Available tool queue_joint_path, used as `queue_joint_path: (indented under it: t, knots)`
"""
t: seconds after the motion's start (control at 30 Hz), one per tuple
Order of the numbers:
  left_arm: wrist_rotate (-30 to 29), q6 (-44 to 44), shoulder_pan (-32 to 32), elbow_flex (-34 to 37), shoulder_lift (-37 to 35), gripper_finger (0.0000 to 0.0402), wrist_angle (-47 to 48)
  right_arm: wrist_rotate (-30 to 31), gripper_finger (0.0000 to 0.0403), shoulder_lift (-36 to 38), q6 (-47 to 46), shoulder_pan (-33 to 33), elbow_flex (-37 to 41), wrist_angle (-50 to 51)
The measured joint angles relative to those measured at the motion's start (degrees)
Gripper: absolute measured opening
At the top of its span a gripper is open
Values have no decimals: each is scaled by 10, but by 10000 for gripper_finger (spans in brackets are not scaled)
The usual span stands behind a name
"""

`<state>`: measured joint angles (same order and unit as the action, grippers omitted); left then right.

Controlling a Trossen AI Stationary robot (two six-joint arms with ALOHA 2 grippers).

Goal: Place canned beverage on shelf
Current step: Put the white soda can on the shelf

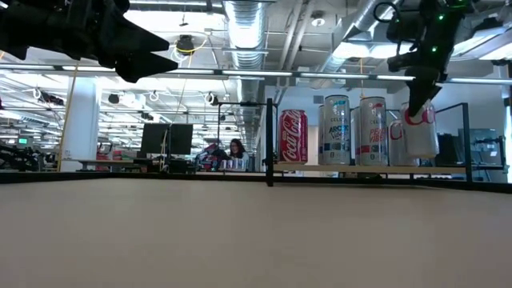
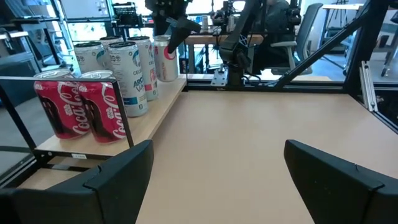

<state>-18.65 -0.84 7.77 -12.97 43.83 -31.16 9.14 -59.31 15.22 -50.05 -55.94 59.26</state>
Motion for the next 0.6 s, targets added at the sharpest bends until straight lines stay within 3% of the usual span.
queue_joint_path:
  t: [0.6]
  knots:
    - [4,4,0,0,0,346,2,-18,337,-44,8,-26,0,-8]
